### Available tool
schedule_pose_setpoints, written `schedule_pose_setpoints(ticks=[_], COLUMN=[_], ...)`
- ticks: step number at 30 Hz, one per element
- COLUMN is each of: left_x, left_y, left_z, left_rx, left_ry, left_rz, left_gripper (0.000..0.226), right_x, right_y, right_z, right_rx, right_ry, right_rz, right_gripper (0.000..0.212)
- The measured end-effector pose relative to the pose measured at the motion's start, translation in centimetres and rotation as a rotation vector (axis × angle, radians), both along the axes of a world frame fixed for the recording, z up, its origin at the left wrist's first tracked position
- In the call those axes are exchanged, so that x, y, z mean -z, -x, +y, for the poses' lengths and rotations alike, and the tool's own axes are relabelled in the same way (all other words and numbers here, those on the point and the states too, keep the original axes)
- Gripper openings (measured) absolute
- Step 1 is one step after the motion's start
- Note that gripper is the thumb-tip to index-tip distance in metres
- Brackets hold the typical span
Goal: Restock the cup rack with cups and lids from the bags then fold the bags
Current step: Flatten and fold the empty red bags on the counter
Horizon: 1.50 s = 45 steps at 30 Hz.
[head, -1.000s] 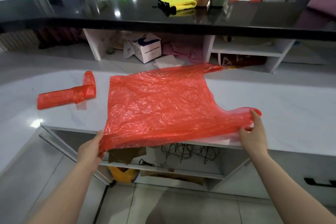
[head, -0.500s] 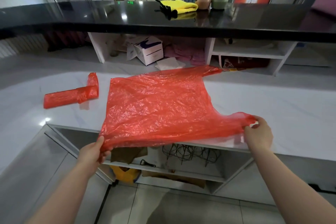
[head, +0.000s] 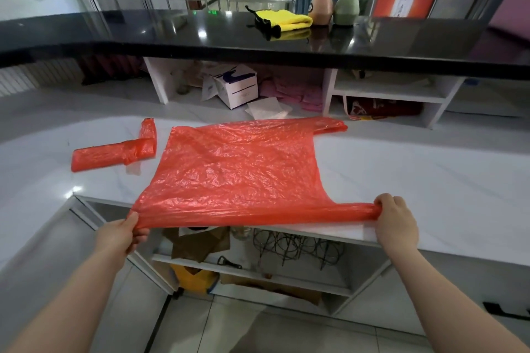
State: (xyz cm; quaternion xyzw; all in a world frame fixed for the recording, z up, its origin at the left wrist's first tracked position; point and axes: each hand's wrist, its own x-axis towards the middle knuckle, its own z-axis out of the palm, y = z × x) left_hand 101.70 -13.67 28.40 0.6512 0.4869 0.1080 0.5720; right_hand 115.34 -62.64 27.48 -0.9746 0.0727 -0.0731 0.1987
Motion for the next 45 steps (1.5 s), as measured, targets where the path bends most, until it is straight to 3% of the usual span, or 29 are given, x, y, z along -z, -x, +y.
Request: schedule_pose_setpoints(ticks=[2, 7, 10, 14, 16, 20, 28, 32, 34, 36, 38, 40, 45], left_x=[-0.4, -0.6, -0.1, -0.8, -1.2, -2.1, -5.0, -5.6, -5.9, -6.2, -6.5, -6.7, -7.1], left_y=[-0.1, -0.1, 0.1, 0.1, -0.2, -0.4, -1.6, -2.7, -3.3, -3.8, -4.1, -4.6, -5.6], left_z=[-0.1, 0.6, 1.4, 1.8, 2.2, 2.7, 2.5, 2.2, 1.7, 1.2, 0.9, 0.9, 1.2], left_rx=[0.005, 0.029, 0.166, 0.445, 0.499, 0.636, 0.727, 0.625, 0.507, 0.468, 0.454, 0.430, 0.413], left_ry=[-0.011, 0.002, -0.028, -0.093, -0.063, -0.239, -0.415, -0.389, -0.346, -0.399, -0.470, -0.497, -0.518], left_rz=[-0.019, -0.112, -0.110, 0.008, 0.018, 0.080, 0.038, -0.069, -0.120, -0.144, -0.177, -0.197, -0.230], left_gripper=[0.031, 0.028, 0.023, 0.069, 0.077, 0.067, 0.046, 0.027, 0.011, 0.019, 0.028, 0.034, 0.033], right_x=[0.1, -0.7, -1.1, -1.2, -1.2, -0.9, -3.0, -4.5, -4.6, -4.3, -4.2, -4.0, -3.5], right_y=[-0.1, -1.2, -1.6, -1.4, -1.4, -1.2, -0.5, -0.5, -0.8, -1.1, -1.2, -1.4, -1.9], right_z=[-0.2, -0.6, -1.1, -1.7, -1.9, -1.9, -3.0, -2.3, -1.2, -0.2, 0.8, 1.3, 3.9], right_rx=[0.009, 0.129, 0.201, 0.255, 0.291, 0.399, 0.509, 0.359, 0.225, 0.137, 0.069, -0.010, -0.247], right_ry=[-0.027, -0.391, -0.585, -0.634, -0.693, -1.016, -1.381, -1.752, -1.862, -1.866, -1.803, -1.638, -1.232], right_rz=[0.010, 0.051, 0.071, 0.106, 0.145, 0.211, 0.243, 0.225, 0.214, 0.224, 0.249, 0.282, 0.314], right_gripper=[0.036, 0.023, 0.018, 0.015, 0.015, 0.011, 0.018, 0.014, 0.032, 0.047, 0.042, 0.040, 0.062])
